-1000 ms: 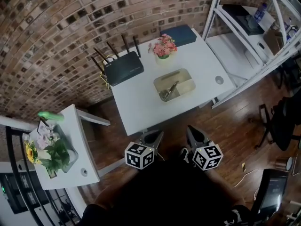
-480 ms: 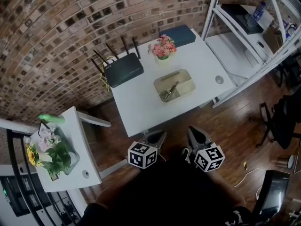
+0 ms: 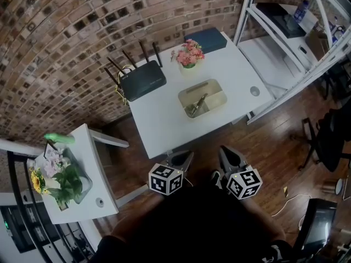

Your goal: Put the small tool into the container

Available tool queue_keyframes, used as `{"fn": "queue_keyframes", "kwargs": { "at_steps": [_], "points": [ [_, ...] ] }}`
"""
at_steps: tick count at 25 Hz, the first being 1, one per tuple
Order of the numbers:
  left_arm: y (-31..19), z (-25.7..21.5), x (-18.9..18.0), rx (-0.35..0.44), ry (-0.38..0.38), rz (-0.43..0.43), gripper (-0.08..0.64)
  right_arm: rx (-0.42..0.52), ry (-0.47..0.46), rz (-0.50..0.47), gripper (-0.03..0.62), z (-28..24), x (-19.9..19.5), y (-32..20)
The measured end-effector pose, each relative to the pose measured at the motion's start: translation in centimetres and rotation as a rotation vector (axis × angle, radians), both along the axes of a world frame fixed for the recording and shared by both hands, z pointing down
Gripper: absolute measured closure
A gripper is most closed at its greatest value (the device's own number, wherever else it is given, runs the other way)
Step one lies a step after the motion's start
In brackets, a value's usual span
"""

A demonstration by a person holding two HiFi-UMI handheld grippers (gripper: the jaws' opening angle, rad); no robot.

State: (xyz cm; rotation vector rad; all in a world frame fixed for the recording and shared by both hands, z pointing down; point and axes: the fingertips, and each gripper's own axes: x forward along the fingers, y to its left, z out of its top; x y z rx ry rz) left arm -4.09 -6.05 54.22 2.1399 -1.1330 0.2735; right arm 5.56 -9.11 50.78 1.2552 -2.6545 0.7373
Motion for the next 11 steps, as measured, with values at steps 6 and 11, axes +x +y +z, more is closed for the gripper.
{"fn": "queue_keyframes", "kwargs": {
  "at_steps": [6,11],
  "points": [
    [0.12,0.01,-0.07,0.000,0.000,-0.002,0.557,0.002,-0.001,0.003,0.583,0.02,0.02,0.10],
    [0.20,0.04,-0.04,-0.002,0.001,-0.005,0.557,0.004,-0.001,0.002,0.583,-0.05,0.05,0.18]
  ]
}}
